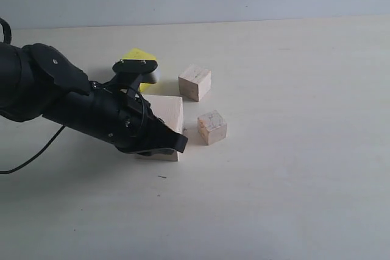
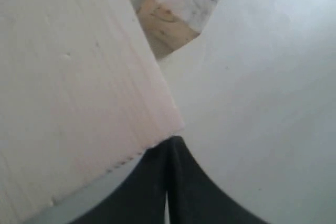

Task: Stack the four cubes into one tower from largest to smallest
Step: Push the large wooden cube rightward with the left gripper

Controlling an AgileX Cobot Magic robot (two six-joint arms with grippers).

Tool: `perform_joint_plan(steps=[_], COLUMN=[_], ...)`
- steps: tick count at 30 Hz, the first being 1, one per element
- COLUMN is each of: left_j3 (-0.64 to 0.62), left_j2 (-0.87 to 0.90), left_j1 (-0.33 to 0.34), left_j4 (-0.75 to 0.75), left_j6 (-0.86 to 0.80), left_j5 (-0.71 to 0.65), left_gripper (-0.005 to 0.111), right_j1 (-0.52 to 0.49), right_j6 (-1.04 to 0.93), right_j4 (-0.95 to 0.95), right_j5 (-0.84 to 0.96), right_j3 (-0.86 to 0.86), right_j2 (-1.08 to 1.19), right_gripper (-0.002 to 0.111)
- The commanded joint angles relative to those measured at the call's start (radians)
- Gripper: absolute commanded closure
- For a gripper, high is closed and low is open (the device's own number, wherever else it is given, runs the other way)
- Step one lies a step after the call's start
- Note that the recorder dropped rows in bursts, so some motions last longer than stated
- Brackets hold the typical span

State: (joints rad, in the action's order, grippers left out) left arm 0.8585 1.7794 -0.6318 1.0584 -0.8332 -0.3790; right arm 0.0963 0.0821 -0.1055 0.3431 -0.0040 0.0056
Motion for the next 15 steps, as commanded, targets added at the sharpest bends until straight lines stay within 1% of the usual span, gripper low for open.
perform_joint_plan(steps=[1,15], left_j3=[0.017,0.017], left_j2=[0.001,0.001], left_j1=[-0.008,-0.008], left_j4=[0.019,0.022], left_j6=[-0.001,-0.001], left_j5=[0.023,0.041], left_gripper=[0.107,0.107], right_j1=[0.0,0.0], right_j6=[0.0,0.0], right_j4=[-0.004,-0.002], right_j5=[-0.007,-0.006], right_j3=[0.004,0.004], right_j2=[-0.006,-0.006], right_gripper=[0.108,0.108])
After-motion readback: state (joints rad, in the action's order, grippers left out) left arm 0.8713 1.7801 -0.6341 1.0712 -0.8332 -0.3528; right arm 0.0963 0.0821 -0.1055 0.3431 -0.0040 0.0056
